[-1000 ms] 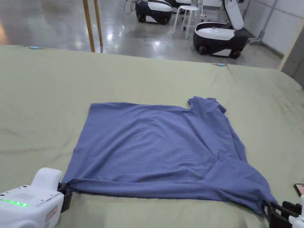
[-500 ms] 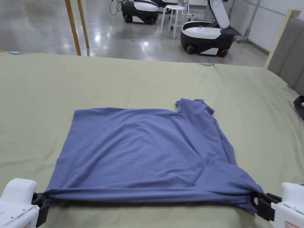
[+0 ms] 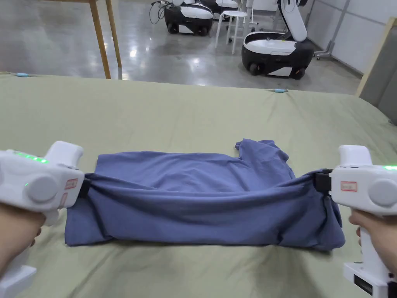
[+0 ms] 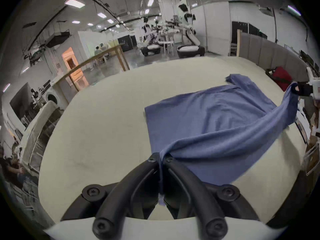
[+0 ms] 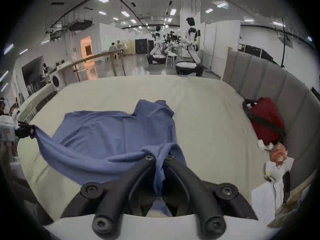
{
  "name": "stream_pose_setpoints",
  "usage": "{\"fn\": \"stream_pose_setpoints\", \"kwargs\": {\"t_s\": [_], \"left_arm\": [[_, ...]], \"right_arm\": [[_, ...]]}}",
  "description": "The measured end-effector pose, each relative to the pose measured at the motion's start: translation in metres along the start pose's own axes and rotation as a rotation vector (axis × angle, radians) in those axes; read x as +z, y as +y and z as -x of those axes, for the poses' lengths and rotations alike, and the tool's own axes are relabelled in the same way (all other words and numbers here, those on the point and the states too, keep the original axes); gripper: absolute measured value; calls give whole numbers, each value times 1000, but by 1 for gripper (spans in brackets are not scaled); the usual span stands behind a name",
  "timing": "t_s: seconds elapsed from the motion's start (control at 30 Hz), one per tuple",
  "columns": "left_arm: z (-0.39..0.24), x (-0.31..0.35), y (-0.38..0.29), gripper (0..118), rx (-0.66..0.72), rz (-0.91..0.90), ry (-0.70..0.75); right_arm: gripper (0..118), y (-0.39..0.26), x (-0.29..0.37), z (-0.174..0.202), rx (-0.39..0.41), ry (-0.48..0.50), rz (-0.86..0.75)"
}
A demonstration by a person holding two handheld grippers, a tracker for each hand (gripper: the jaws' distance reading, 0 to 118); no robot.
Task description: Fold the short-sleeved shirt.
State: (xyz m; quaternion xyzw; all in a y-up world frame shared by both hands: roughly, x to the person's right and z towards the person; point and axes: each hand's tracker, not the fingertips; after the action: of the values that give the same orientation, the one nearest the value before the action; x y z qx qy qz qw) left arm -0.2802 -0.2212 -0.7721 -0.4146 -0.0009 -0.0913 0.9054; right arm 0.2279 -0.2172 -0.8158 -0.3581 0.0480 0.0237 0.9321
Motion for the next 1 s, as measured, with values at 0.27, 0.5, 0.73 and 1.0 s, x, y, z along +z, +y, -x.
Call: {"fn": "stream_pose_setpoints", "kwargs": {"t_s": [0.27,0.5,0.73,1.0], "left_arm": [[4,-57,-9,69,201,84,-35],[-17,62,-73,112,172,-344,-17],[-59,107,-164,73,160,-310,15],[-32,57,-176,0,238,-128,-56]], "right_arm": [[46,-15,-65,0,-76,-34,61],[112,-59,43,5,-39,31,-273],[30,-143,118,49,53,42,-338],[7,-175,124,58,28,90,-260]]}}
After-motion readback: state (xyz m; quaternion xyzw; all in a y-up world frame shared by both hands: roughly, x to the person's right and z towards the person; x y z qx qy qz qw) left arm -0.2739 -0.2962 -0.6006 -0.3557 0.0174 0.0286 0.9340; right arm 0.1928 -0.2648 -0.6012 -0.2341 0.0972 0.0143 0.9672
